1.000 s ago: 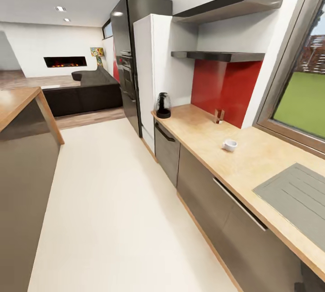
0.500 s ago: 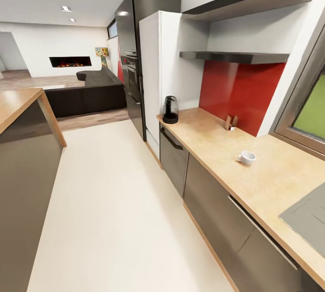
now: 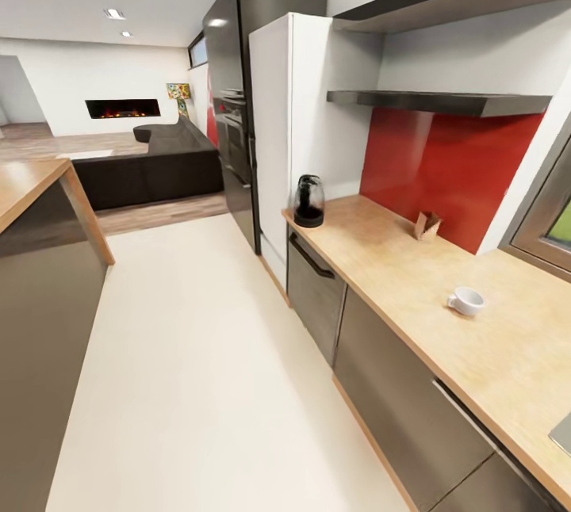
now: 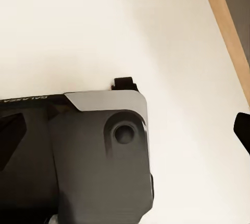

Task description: Set up a coffee station on the kitchen countertop: keep the coffee maker on the countertop, move the bottle of coffee from the kitchen shelf to the counter next to the coffee maker, place a paper coffee filter on top of the coffee maker, put the saucer next to the coffee maker with the coffee cup on the saucer, and place the electric kettle next to the coffee maker.

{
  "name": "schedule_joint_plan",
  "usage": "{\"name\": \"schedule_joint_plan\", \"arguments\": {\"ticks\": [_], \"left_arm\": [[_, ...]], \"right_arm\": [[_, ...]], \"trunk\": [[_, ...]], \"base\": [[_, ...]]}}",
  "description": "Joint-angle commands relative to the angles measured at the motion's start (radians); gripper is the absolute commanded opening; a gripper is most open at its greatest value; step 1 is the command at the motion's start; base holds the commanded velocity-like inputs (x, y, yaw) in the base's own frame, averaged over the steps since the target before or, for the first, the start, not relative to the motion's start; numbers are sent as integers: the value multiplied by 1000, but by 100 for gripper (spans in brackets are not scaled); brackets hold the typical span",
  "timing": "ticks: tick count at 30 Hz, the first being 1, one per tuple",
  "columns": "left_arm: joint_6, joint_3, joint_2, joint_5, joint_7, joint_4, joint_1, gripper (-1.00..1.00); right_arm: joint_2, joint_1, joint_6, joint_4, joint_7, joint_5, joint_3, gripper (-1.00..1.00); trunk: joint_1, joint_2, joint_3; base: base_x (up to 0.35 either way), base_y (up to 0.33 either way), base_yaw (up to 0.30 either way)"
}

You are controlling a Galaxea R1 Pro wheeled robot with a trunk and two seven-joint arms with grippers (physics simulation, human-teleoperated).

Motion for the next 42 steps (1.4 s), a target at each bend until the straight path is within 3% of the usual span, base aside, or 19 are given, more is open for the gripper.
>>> {"name": "schedule_joint_plan", "arguments": {"ticks": [1,10,26,42], "left_arm": [[-3,-9,0,10,2,0,-1,100],[-44,-12,0,6,2,2,-1,100],[-53,-10,4,7,2,2,-1,100],[-53,-10,5,9,2,2,-1,100]], "right_arm": [[0,0,6,-2,-5,-9,9,100],[0,0,5,-2,-9,-13,7,100],[-1,0,6,-2,-7,-9,7,100],[-2,0,6,-1,-6,-8,7,100]], "trunk": [[1,-2,-2],[1,-2,-2],[1,-2,-2],[1,-2,19]], "base": [[302,209,0],[320,124,0],[332,102,0],[313,169,-81]]}}
